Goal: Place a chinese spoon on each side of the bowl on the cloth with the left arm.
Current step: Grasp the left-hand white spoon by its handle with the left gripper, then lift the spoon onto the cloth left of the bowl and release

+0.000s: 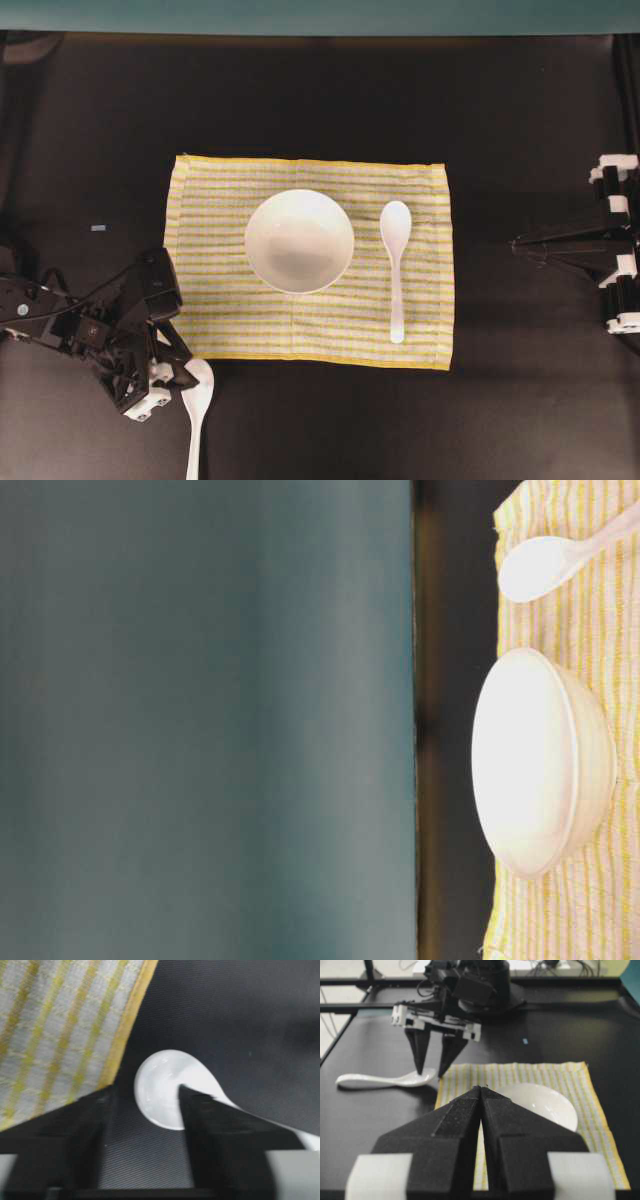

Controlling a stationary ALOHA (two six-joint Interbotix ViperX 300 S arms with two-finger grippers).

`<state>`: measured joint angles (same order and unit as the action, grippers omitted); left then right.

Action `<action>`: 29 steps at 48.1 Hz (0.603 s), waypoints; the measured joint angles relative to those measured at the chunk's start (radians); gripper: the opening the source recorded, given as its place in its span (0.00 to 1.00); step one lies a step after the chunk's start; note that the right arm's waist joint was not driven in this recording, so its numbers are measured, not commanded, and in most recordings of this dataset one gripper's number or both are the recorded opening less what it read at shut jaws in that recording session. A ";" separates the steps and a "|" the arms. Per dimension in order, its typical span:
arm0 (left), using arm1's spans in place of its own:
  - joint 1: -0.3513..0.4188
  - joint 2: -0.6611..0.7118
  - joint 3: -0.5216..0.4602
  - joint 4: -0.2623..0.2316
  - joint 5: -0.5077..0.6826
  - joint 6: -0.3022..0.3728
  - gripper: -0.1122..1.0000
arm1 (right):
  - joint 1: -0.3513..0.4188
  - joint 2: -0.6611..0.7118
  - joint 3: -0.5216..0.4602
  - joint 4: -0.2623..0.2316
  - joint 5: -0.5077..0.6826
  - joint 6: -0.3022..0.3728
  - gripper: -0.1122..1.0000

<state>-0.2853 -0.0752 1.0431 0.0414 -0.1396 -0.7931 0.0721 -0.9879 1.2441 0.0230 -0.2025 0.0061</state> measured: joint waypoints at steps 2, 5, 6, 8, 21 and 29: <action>0.000 0.000 -0.002 0.000 0.000 0.000 0.37 | 0.000 0.000 0.000 0.002 0.000 0.000 0.10; 0.000 0.002 -0.003 0.000 0.000 0.000 0.23 | 0.000 0.000 0.000 0.002 0.000 0.000 0.10; -0.002 0.000 -0.003 0.000 0.002 0.000 0.19 | 0.000 -0.002 0.000 0.000 0.000 0.002 0.10; 0.000 -0.002 -0.003 -0.002 0.002 0.000 0.15 | 0.000 -0.002 0.000 0.002 0.000 0.000 0.10; 0.038 -0.075 -0.037 0.000 0.101 0.014 0.15 | 0.000 -0.002 0.003 0.002 0.002 0.000 0.10; 0.114 -0.183 -0.101 0.000 0.268 0.051 0.15 | 0.000 -0.002 0.003 0.002 0.000 0.000 0.10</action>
<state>-0.1718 -0.2577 0.9419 0.0414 0.1289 -0.7424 0.0721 -0.9894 1.2471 0.0245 -0.2025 0.0061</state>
